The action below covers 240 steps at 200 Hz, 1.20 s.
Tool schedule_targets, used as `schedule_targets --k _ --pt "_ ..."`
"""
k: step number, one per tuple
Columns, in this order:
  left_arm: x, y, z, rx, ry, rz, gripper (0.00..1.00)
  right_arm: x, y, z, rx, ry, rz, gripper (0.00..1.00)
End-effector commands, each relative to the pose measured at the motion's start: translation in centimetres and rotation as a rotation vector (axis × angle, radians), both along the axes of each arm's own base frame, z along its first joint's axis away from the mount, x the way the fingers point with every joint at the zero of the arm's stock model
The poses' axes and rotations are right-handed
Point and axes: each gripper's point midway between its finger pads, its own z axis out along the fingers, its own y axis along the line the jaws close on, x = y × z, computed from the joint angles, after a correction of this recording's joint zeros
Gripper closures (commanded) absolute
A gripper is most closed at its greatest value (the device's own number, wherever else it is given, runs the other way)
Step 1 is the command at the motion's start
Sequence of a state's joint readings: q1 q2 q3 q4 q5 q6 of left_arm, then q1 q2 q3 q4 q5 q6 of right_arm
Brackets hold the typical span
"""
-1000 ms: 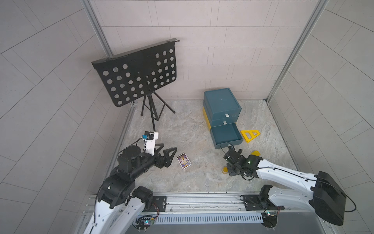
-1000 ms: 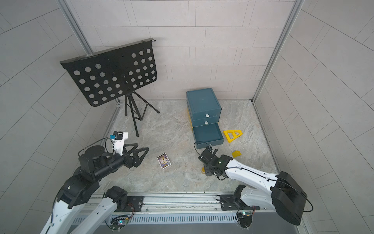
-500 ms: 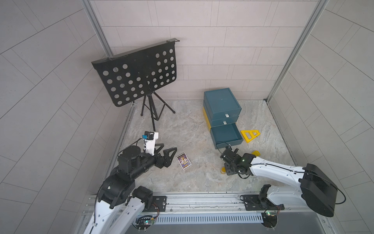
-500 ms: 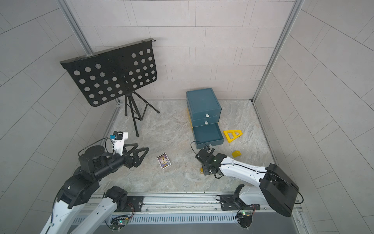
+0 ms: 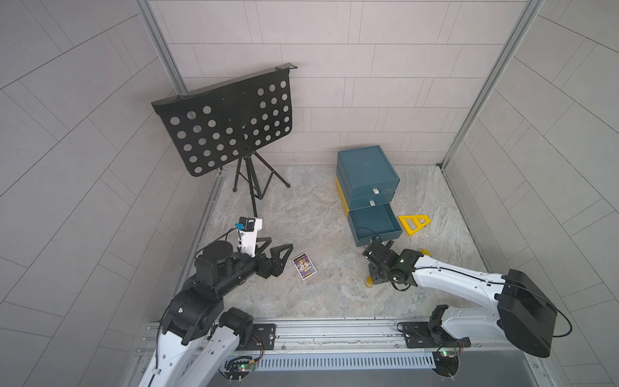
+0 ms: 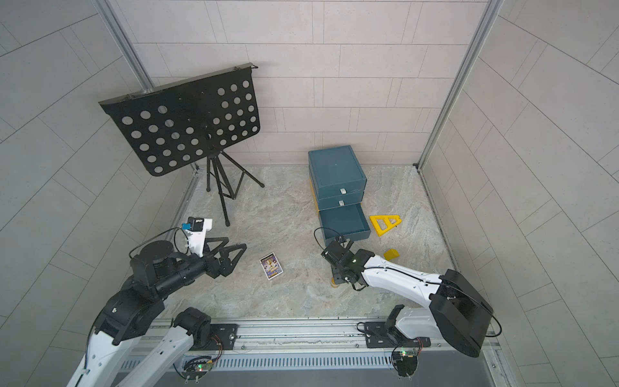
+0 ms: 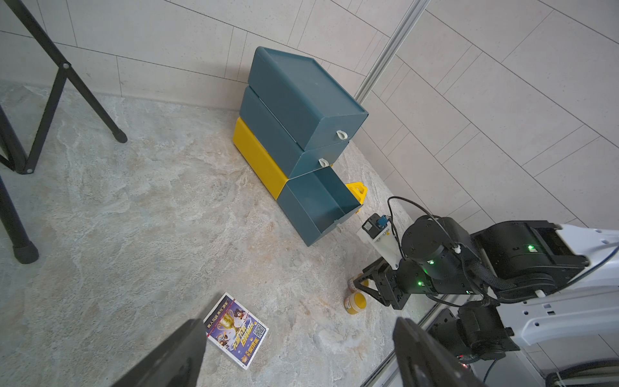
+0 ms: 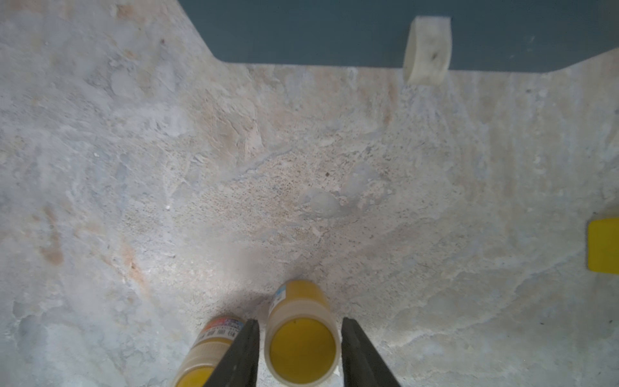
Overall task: Put the paint cans in the drawer according to color
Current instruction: Pick up the paint can at the center of the board.
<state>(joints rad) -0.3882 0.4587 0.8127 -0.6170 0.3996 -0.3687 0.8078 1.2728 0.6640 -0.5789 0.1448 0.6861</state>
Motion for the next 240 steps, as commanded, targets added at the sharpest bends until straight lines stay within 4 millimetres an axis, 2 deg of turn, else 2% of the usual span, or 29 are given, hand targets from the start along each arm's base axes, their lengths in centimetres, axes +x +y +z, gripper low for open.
schedule_targets --k 1,26,53,128,164,186,202,240 --pt "0.1 0.0 0.4 -0.01 -0.022 0.0 0.05 0.1 -0.8 -0.1 -0.043 0.004 -0.016 0.58" --pt "0.1 0.0 0.3 -0.01 -0.021 -0.001 0.05 -0.1 -1.1 -0.3 -0.046 0.008 -0.019 0.5" --pt "0.1 0.0 0.4 -0.01 -0.021 -0.001 0.05 -0.1 -1.0 -0.4 -0.043 0.006 -0.018 0.49" --pt "0.1 0.0 0.4 -0.01 -0.022 0.001 0.05 -0.1 -1.2 -1.1 -0.037 0.019 -0.033 0.56" --pt "0.1 0.0 0.4 -0.009 -0.022 0.002 0.05 0.0 -1.3 -0.7 -0.027 0.001 -0.039 0.68" --pt "0.1 0.0 0.4 -0.009 -0.022 0.002 0.05 0.4 -1.3 0.3 -0.022 -0.022 -0.042 0.74" --pt "0.1 0.0 0.3 -0.009 -0.021 0.002 0.05 0.9 -1.5 1.8 -0.02 -0.062 -0.045 0.76" --pt "0.1 0.0 0.3 -0.009 -0.02 0.0 0.05 4.3 -2.8 6.4 0.05 -0.122 -0.098 0.76"
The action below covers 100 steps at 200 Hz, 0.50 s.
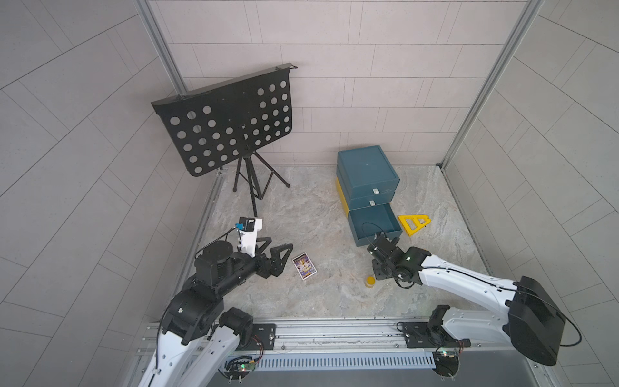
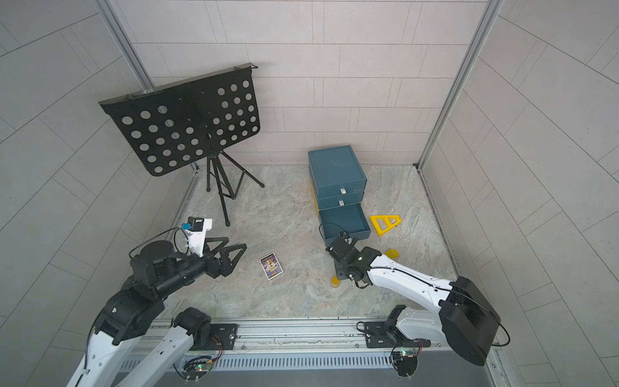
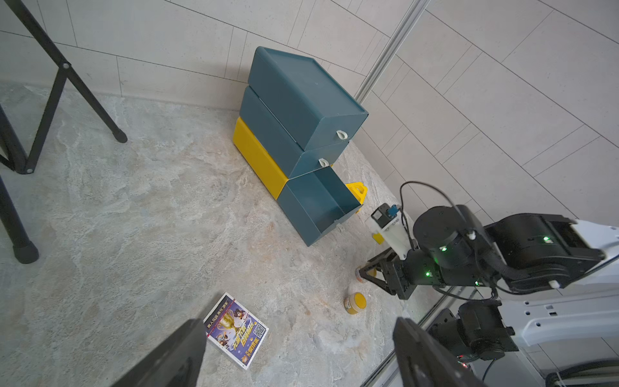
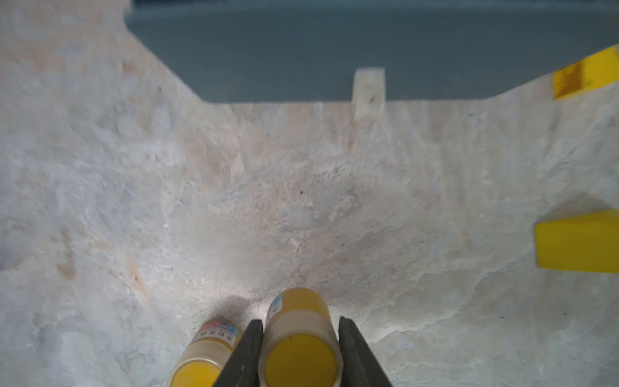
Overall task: Put the paint cans in the drawer according to color
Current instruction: Pick up the paint can at the center of the board, then place the paint can in the drawer.
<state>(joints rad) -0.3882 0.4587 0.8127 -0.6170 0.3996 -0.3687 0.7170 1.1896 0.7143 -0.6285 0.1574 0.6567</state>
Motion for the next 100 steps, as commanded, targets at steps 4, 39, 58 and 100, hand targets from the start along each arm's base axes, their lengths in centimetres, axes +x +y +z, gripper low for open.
schedule_targets --k 4,39,58,100 --pt "0.1 0.0 0.3 -0.009 -0.02 0.001 0.05 2.8 -1.5 3.6 0.018 -0.058 -0.038 0.76" --pt "0.1 0.0 0.4 -0.01 -0.023 0.001 0.05 8.0 -3.4 6.1 0.087 -0.105 -0.138 0.77" --pt "0.1 0.0 0.4 -0.01 -0.023 0.001 0.05 10.7 -4.6 6.7 0.1 -0.134 -0.208 0.78" --pt "0.1 0.0 0.4 -0.01 -0.022 0.0 0.05 14.4 -5.6 5.2 0.132 -0.124 -0.299 0.79"
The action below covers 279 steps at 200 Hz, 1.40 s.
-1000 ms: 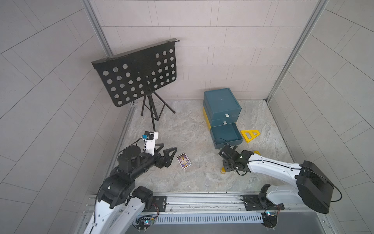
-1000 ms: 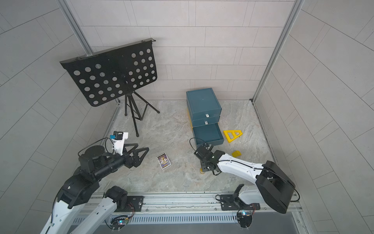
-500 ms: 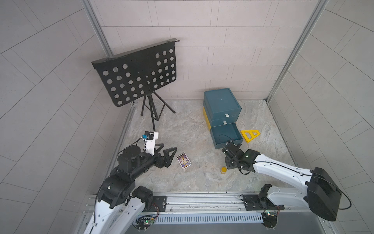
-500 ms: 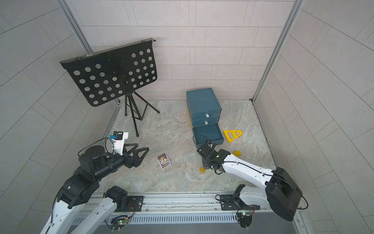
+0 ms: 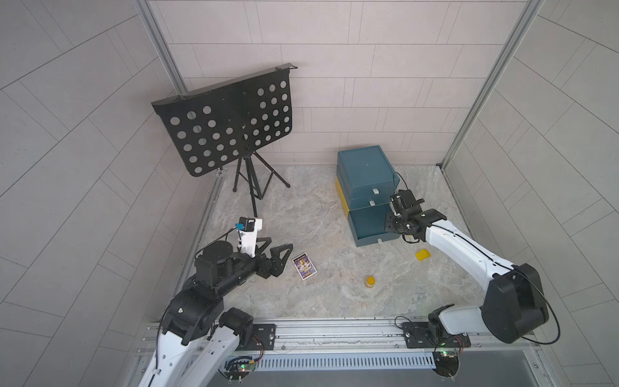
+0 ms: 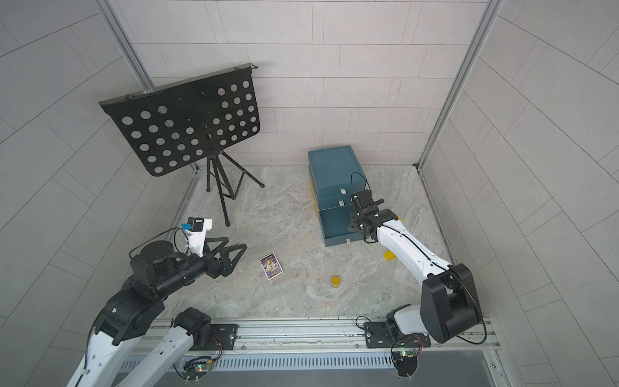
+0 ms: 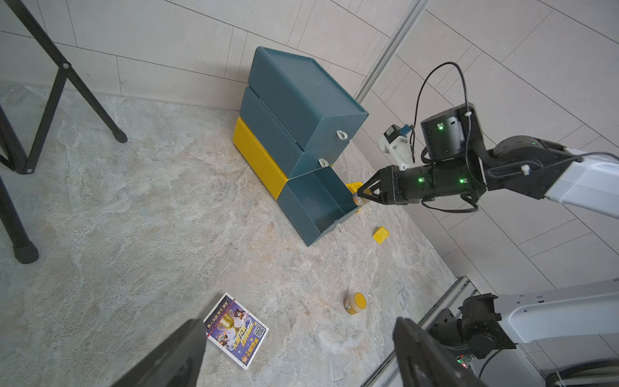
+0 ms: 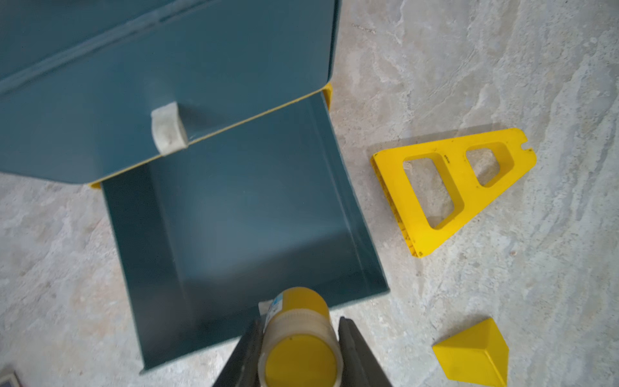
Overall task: Put the paint cans in the drawer according to color
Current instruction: Place the paint can in the drawer.
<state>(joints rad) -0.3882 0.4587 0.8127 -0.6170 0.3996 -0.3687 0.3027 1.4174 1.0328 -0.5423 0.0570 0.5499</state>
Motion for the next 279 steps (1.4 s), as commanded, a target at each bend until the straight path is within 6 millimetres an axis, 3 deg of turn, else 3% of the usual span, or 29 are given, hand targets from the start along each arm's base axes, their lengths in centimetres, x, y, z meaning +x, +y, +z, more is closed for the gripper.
schedule_targets --k 1,45,128,162,202,227,250,279 --pt "0.0 0.0 0.3 -0.01 -0.021 -0.001 0.05 1.7 -0.1 -0.3 0.021 -0.012 -0.025 0.79" --pt "0.1 0.0 0.4 -0.011 -0.023 -0.001 0.05 3.7 -0.9 -2.8 0.014 -0.017 -0.07 0.79" --pt "0.1 -0.1 0.3 -0.009 -0.019 -0.001 0.05 4.4 -0.3 -7.8 0.043 0.073 -0.092 0.78" --pt "0.1 0.0 0.3 -0.008 -0.019 -0.002 0.05 4.4 -0.4 -8.3 0.035 0.084 -0.095 0.63" --pt "0.1 0.0 0.3 -0.009 -0.019 -0.001 0.05 4.6 -0.3 -6.9 0.035 0.045 -0.078 0.47" --pt "0.2 0.0 0.3 -0.009 -0.017 0.0 0.05 4.6 -0.2 -5.1 0.043 0.011 -0.064 0.46" --pt "0.2 0.0 0.3 -0.009 -0.018 0.0 0.05 4.2 0.0 -2.2 0.035 -0.048 -0.047 0.48" --pt "0.2 0.0 0.4 -0.009 -0.02 0.002 0.05 1.8 1.6 1.2 0.002 -0.095 0.038 0.5"
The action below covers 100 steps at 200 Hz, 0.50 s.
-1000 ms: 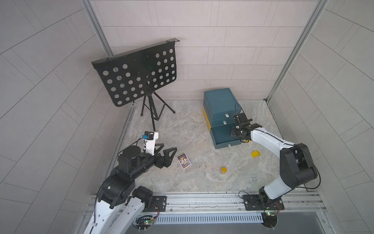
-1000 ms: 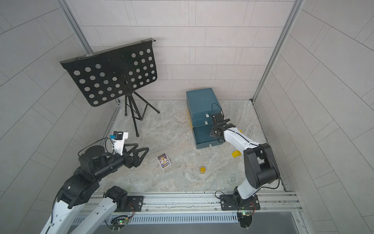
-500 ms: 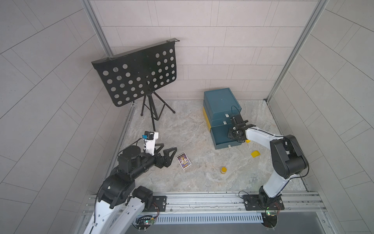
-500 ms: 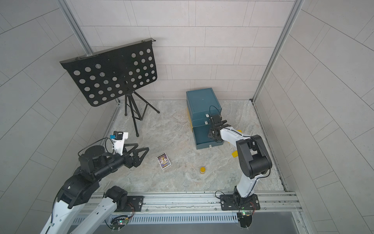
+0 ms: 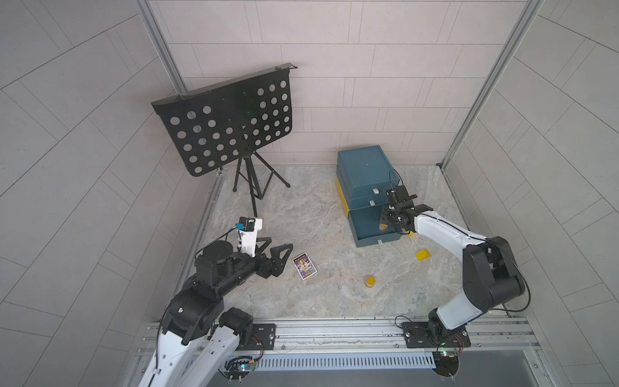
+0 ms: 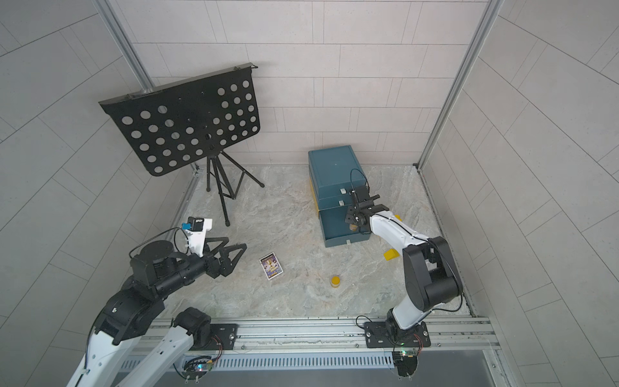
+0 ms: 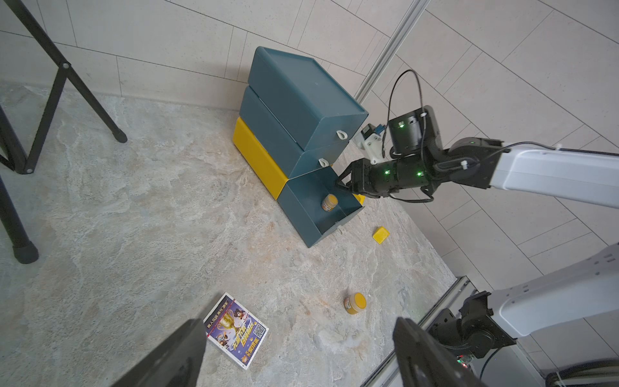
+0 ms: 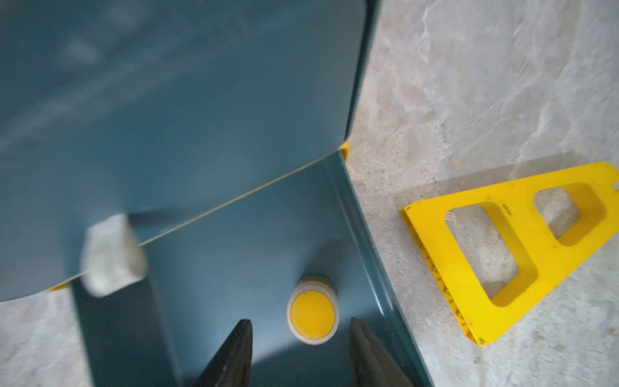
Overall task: Put the paint cans in the drawer according to color
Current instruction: Place the paint can in the drawer, then pick up the paint can at the center of the board.
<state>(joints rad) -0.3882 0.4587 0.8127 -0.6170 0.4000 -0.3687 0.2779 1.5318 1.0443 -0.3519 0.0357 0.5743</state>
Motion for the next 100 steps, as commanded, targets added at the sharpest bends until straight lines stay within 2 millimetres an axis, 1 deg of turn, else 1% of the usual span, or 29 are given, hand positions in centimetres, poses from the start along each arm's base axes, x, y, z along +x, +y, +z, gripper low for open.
schedule_targets --k 1,11,16,42,64,80,100 --pt "0.2 0.0 0.3 -0.009 -0.019 0.003 0.05 -2.6 1.1 2.3 -0.06 -0.016 0.073 0.5" --pt "0.2 0.0 0.3 -0.008 -0.018 0.004 0.05 -4.1 2.0 2.6 -0.085 -0.019 0.115 0.5" --pt "0.1 0.1 0.3 -0.007 -0.019 0.004 0.05 -5.0 2.5 2.5 -0.099 -0.011 0.141 0.5" --pt "0.1 0.1 0.4 -0.009 -0.022 0.004 0.05 -10.6 4.3 1.0 -0.156 0.042 0.25 0.5" --pt "0.2 0.0 0.3 -0.009 -0.016 0.001 0.05 -15.2 5.4 -0.3 -0.16 0.076 0.338 0.46" --pt "0.2 -0.1 0.3 -0.012 -0.016 -0.001 0.05 -17.7 5.7 -1.7 -0.169 0.119 0.384 0.45" --pt "0.2 0.1 0.4 -0.012 -0.02 0.007 0.05 -20.0 6.4 -3.9 -0.161 0.172 0.44 0.44"
